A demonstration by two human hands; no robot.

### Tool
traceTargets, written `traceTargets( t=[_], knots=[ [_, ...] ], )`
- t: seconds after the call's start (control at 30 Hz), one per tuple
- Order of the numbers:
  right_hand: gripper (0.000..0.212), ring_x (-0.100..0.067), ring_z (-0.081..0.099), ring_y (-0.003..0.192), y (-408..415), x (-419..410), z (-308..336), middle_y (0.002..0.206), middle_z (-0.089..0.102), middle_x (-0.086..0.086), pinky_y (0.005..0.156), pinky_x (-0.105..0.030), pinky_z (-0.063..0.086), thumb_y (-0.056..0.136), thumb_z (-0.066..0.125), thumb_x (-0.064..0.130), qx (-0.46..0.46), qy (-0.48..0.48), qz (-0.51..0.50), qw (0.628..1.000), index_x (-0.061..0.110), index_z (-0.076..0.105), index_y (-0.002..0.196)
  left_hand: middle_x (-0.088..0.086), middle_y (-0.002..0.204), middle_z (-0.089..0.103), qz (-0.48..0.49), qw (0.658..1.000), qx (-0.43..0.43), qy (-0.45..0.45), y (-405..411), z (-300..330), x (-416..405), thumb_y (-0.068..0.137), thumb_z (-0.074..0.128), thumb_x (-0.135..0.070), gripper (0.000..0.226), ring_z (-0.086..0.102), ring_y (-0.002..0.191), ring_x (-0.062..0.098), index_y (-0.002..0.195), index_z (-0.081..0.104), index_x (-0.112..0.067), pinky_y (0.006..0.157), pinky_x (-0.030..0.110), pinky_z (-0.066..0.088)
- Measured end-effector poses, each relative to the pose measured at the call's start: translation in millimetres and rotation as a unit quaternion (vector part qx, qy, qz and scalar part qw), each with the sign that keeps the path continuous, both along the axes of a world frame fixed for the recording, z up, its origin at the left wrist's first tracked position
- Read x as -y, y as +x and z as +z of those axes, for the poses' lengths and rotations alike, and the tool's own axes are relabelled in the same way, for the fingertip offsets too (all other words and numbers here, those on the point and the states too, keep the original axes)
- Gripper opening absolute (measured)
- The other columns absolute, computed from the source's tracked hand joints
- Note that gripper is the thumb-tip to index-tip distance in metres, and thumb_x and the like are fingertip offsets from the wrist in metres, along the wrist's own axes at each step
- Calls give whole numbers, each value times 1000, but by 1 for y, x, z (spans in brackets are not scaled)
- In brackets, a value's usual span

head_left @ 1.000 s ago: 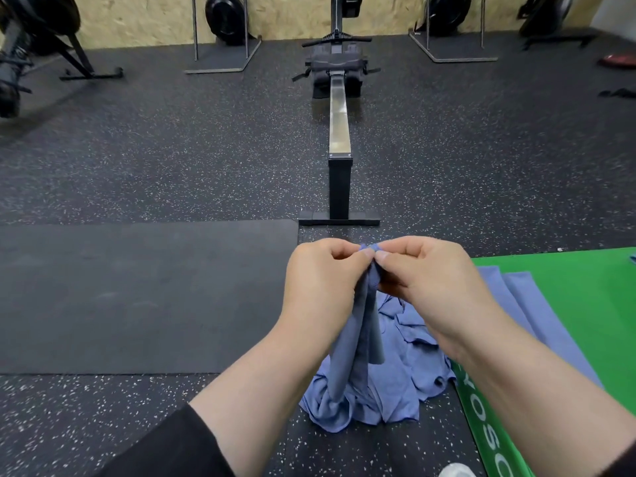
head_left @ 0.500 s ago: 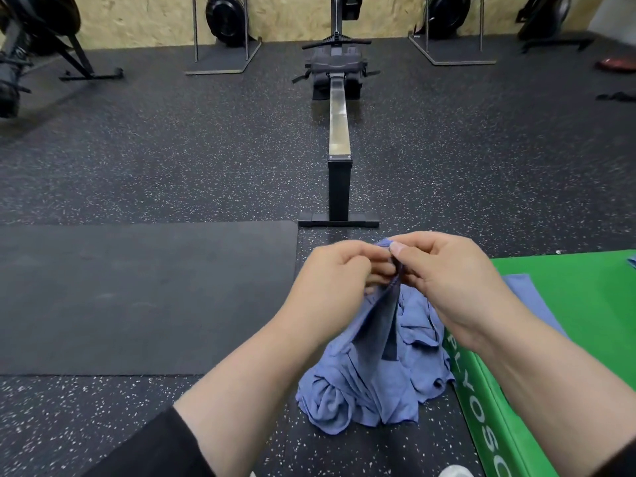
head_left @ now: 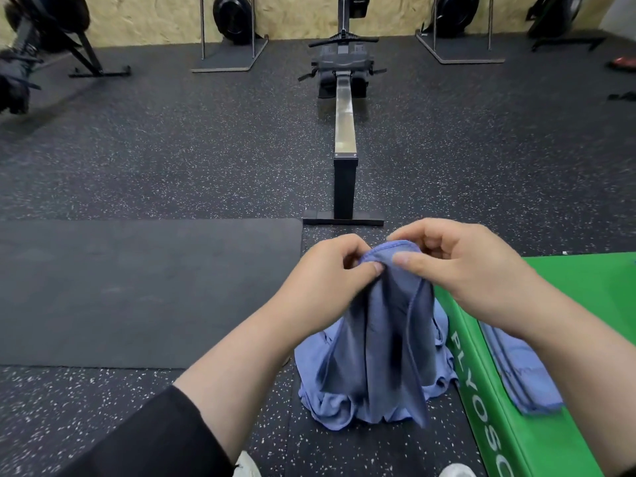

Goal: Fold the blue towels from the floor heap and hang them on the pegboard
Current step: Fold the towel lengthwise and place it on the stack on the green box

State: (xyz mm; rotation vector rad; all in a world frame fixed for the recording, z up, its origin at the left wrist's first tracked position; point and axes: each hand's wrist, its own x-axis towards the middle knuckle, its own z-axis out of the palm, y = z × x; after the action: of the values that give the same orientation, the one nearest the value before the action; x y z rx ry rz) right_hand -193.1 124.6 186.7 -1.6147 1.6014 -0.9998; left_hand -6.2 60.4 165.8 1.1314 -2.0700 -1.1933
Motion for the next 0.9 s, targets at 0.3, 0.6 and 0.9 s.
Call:
traceTargets(
  t=[0.3,0.6,0.9],
  knots=[
    [13,3,57,64,-3,0,1,76,70,21,62,-13,41,91,70,15,-85,-31,-43,995,26,70,84,2,77,68,-43,998,40,9,5,-1,-1,87,74,-22,7,51,65,8,86,67,-23,64,27,42],
    [14,-3,58,54,-9,1,0,73,71,15,63,-28,47,90,72,19,-98,-35,-136,985,24,64,79,-1,77,72,-5,979,200,-31,24,-10,11,91,64,-24,9,69,77,28,83,69,-22,68,41,59],
    [13,-11,68,61,-9,-2,1,77,76,3,80,-50,61,95,66,10,24,-23,-163,986,19,72,89,-10,76,62,43,965,240,-92,41,-9,16,84,61,-15,15,58,76,18,85,64,-30,64,30,42]
  ],
)
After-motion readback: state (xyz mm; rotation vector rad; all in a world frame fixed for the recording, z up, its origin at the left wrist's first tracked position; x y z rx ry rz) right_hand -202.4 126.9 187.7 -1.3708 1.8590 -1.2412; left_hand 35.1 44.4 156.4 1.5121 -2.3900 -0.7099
